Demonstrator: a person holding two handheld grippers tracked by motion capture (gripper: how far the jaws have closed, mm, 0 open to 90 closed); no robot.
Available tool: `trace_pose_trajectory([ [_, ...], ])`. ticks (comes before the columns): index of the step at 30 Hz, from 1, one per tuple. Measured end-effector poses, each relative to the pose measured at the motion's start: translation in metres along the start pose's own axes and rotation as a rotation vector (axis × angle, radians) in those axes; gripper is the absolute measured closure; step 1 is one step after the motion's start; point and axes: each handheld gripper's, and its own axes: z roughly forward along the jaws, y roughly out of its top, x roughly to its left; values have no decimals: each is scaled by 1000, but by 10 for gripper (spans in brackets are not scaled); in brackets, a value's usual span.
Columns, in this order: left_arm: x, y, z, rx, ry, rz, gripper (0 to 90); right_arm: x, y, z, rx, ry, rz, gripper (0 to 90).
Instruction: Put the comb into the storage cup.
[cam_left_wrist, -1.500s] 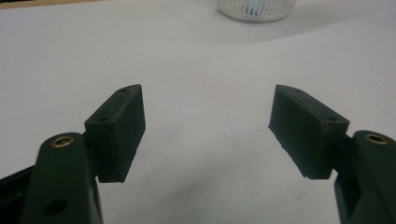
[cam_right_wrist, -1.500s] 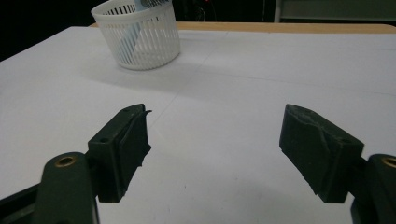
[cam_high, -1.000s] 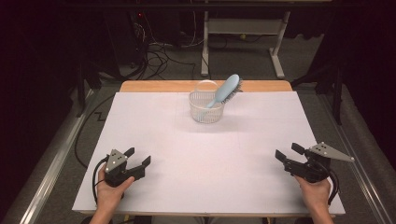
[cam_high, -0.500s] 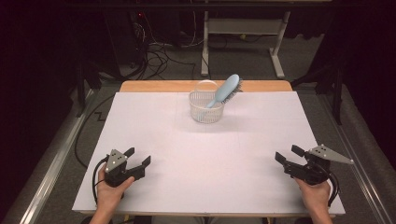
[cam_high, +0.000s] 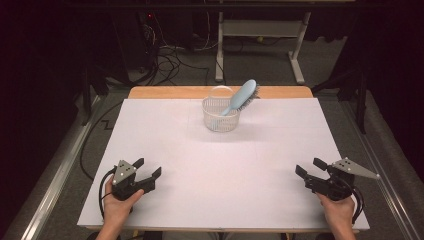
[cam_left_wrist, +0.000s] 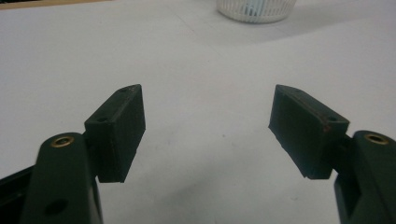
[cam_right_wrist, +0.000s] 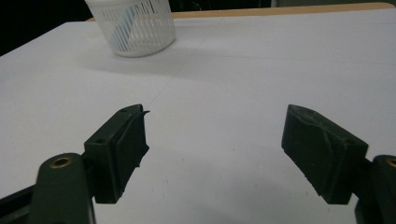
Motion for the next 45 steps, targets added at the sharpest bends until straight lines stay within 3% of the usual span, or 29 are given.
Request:
trace_pose_trajectory([
  [20,0,0,0,1,-1,0,278,-3,-12,-6,6,-9,-19,230],
  [34,-1,0,2,6,-8,3,278,-6,-14,-9,-19,-7,22,229],
  [45,0,0,3,10,-11,-1,278,-4,-14,-5,-4,4,17,228],
])
